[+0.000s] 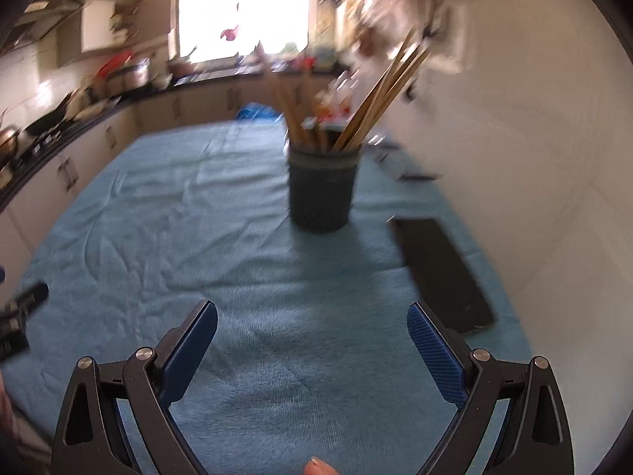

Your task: Organize utensils

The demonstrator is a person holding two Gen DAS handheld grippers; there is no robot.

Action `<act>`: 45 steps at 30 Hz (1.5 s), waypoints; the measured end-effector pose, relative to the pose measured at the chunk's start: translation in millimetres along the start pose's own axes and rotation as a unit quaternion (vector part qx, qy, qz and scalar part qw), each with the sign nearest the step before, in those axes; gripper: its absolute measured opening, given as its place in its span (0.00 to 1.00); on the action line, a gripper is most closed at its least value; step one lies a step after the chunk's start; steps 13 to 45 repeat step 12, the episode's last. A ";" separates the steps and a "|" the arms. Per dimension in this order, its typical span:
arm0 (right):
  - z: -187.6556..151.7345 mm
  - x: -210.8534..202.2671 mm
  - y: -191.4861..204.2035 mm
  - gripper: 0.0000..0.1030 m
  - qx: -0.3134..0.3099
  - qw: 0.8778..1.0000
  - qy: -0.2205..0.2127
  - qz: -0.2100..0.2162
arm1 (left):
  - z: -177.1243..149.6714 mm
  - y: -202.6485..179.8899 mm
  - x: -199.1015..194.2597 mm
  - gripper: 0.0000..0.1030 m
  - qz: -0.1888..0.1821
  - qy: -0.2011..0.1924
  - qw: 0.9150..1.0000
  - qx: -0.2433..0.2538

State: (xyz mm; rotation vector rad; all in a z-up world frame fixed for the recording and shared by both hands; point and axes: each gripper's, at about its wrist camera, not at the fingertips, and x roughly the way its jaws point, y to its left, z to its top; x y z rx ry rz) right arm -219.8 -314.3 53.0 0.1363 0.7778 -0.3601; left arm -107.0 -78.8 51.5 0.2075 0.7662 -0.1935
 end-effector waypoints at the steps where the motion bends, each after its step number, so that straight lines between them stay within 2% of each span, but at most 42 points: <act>1: 0.1 11.9 -3.9 0.96 0.002 1.000 0.020 0.013 | 1.6 8.5 9.6 1.00 0.003 0.013 1.000 -0.010; 5: 2.0 54.1 -28.5 0.95 0.034 0.997 0.059 0.038 | 5.1 38.3 39.7 1.00 0.026 0.039 0.998 -0.050; 10: 6.0 80.1 -40.8 0.95 0.036 0.997 0.063 0.019 | 10.1 53.4 68.4 1.00 0.042 0.061 0.995 -0.070; 12: 10.9 87.1 -42.6 0.95 0.035 0.997 0.070 0.016 | 12.9 54.9 78.1 1.00 0.033 0.074 0.994 -0.079; 45: 10.9 87.1 -42.6 0.95 0.035 0.997 0.070 0.016 | 12.9 54.9 78.1 1.00 0.033 0.074 0.994 -0.079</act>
